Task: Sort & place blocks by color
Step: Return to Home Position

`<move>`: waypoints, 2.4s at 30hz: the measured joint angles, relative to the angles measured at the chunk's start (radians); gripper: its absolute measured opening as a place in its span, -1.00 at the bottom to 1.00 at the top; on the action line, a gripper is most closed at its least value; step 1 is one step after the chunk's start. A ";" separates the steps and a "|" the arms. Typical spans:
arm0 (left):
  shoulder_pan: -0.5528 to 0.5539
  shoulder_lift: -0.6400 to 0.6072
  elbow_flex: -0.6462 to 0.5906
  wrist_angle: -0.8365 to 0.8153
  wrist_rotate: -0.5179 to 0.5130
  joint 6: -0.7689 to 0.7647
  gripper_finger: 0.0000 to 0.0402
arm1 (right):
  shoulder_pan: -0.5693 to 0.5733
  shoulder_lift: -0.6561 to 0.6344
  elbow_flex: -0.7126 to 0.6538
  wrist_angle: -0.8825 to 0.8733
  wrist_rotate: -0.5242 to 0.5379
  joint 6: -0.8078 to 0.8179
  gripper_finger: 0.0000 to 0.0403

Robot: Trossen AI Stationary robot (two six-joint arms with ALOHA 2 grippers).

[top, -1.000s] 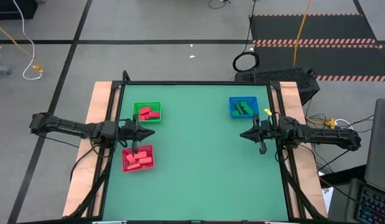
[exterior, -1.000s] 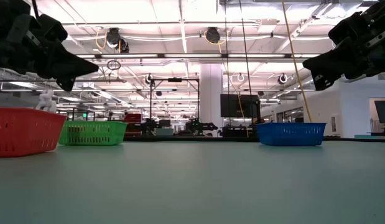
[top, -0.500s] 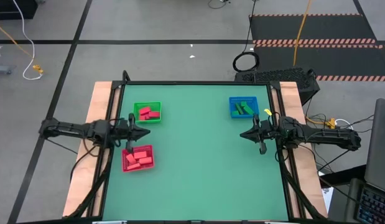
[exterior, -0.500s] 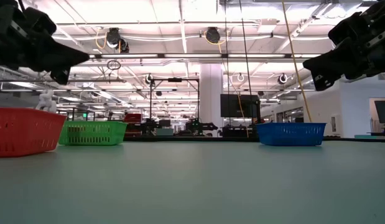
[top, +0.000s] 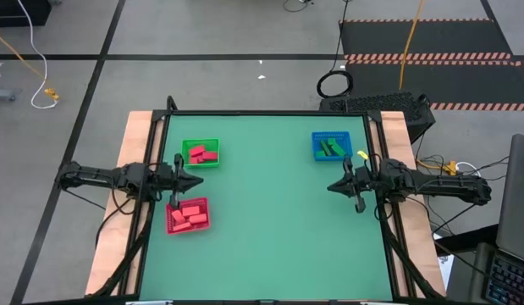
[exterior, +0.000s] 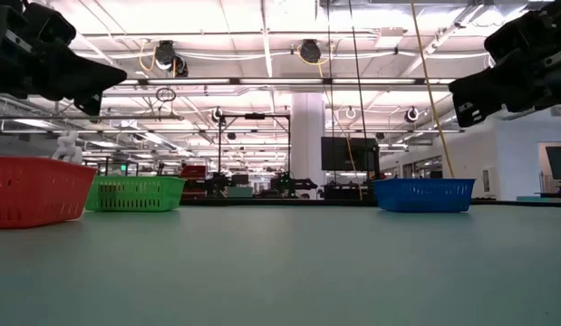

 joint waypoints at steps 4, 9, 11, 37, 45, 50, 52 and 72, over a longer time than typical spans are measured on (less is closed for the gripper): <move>0.000 0.000 0.000 -0.003 0.012 0.003 -0.91 | 0.000 -0.006 0.000 0.010 -0.018 -0.003 -1.00; 0.000 0.000 0.000 -0.003 0.012 0.003 -0.94 | 0.000 -0.020 0.000 0.009 -0.018 0.002 -1.00; 0.000 0.000 0.000 -0.002 0.012 0.004 -0.97 | 0.000 -0.024 0.000 0.005 -0.018 0.002 -1.00; 0.000 0.000 -0.003 0.027 0.007 -0.026 -0.77 | -0.001 -0.024 -0.001 0.001 -0.016 -0.075 -1.00; 0.000 0.000 -0.003 0.030 0.008 -0.026 -0.77 | -0.001 -0.024 -0.001 0.083 -0.018 -0.074 -1.00; 0.000 0.000 -0.003 0.030 0.008 -0.026 -0.77 | -0.001 -0.024 -0.001 0.088 -0.018 -0.074 -1.00; 0.000 0.000 -0.003 0.031 0.008 -0.026 -0.77 | -0.001 -0.024 -0.001 0.090 -0.018 -0.074 -1.00; 0.000 0.000 -0.002 0.031 0.012 -0.026 -0.77 | -0.001 -0.024 -0.001 0.097 -0.016 -0.074 -1.00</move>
